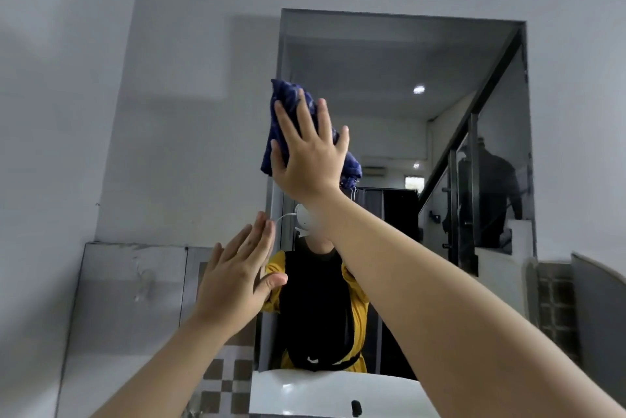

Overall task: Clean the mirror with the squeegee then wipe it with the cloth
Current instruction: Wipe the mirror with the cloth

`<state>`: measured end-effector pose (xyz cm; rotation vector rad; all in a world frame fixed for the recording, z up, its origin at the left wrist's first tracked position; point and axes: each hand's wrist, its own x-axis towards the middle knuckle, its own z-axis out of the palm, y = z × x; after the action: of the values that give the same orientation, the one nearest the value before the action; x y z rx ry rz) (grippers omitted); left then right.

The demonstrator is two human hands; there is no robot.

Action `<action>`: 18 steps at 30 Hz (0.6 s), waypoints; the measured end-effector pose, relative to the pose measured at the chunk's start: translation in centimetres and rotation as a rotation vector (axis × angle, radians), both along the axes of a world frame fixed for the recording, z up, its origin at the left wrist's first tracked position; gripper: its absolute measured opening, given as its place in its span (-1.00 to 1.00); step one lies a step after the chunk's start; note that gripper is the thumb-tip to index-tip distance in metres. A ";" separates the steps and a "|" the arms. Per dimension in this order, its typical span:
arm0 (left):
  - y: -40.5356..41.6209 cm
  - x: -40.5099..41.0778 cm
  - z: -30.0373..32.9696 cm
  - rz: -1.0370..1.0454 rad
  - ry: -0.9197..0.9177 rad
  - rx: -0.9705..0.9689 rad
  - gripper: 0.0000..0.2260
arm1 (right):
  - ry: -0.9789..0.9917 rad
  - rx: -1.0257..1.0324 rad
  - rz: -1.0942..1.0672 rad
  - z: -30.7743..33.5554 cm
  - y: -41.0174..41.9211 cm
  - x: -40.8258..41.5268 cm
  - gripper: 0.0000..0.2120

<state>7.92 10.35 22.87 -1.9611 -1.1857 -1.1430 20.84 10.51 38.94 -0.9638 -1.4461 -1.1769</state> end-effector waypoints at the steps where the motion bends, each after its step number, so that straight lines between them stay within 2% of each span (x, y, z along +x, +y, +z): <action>1: 0.1 0.0 -0.2 0.008 0.005 0.004 -0.30 | -0.070 0.005 -0.005 -0.1 -0.1 0.5 -0.50; 4: 0.3 -0.1 -0.4 0.014 0.015 0.026 -0.32 | -0.316 0.011 -0.058 -0.6 -0.3 3.0 -0.50; 7: 0.3 -0.1 -0.7 0.007 0.030 0.053 -0.35 | -0.403 0.011 -0.098 -1.4 -0.9 6.5 -0.49; 11: 0.1 0.3 -1.0 -0.002 -0.001 0.063 -0.37 | -0.336 0.020 -0.138 -1.9 -1.8 12.0 -0.49; 18: 0.3 0.8 -1.4 0.020 -0.040 0.050 -0.37 | -0.053 0.007 -0.205 -3.4 -3.1 21.6 -0.49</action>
<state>8.71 10.60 21.48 -1.8935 -1.1831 -1.1954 42.49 7.42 35.50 -1.1032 -1.4085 -1.3642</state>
